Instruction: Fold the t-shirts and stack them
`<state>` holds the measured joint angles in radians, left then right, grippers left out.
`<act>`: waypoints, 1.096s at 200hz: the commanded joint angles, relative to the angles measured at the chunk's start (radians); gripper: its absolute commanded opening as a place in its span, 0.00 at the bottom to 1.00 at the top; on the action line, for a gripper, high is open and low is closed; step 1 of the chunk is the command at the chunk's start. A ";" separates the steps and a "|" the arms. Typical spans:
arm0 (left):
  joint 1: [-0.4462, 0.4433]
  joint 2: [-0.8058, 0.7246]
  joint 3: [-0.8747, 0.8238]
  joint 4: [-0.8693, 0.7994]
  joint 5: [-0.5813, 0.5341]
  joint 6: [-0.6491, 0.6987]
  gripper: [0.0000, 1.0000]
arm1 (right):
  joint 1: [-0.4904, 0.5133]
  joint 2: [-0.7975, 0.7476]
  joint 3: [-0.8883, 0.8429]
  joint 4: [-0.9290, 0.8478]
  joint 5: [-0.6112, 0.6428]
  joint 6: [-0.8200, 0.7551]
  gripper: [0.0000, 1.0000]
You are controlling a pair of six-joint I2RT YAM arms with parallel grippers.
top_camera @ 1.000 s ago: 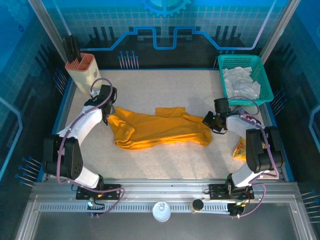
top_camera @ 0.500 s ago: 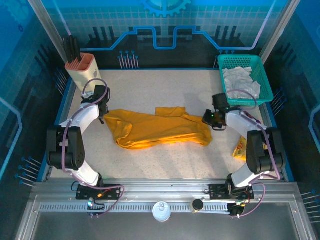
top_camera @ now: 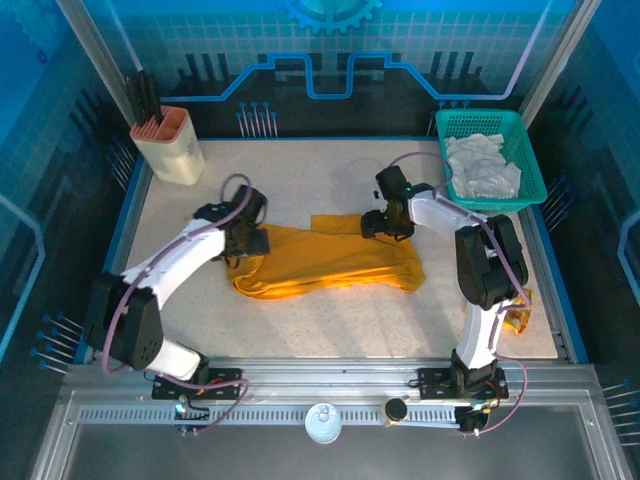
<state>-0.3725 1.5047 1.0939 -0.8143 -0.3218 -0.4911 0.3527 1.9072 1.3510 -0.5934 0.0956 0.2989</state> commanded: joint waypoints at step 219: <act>0.320 -0.325 -0.523 0.268 0.004 -0.423 0.23 | -0.230 -0.079 -0.138 0.001 0.098 0.098 0.00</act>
<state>-0.0673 1.1507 0.6106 -0.6060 -0.3550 -0.8284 0.1417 1.8832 1.2930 -0.6117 0.1753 0.3305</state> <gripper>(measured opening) 0.121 0.065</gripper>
